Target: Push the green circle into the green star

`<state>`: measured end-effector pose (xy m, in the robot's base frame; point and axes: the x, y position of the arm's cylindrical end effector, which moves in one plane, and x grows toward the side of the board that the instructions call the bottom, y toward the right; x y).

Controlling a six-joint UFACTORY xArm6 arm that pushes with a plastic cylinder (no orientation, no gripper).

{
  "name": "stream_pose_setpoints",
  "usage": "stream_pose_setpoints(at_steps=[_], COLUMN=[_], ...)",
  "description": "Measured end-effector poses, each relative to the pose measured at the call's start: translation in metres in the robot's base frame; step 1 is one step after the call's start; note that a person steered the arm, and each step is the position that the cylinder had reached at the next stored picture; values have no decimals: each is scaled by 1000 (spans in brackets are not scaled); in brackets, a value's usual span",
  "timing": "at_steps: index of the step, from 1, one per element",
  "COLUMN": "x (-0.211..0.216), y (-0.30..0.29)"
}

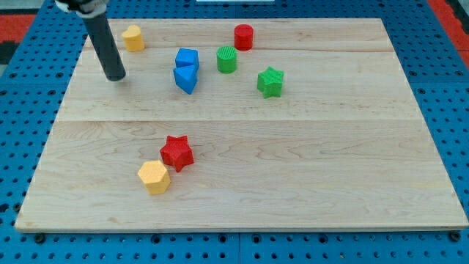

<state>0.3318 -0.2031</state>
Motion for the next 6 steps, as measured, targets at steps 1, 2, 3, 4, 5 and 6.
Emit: stream_pose_setpoints(at_steps=[1, 2, 3, 4, 5, 6], x=[-20, -33, -40, -42, -38, -26], y=[62, 111, 120, 153, 172, 209])
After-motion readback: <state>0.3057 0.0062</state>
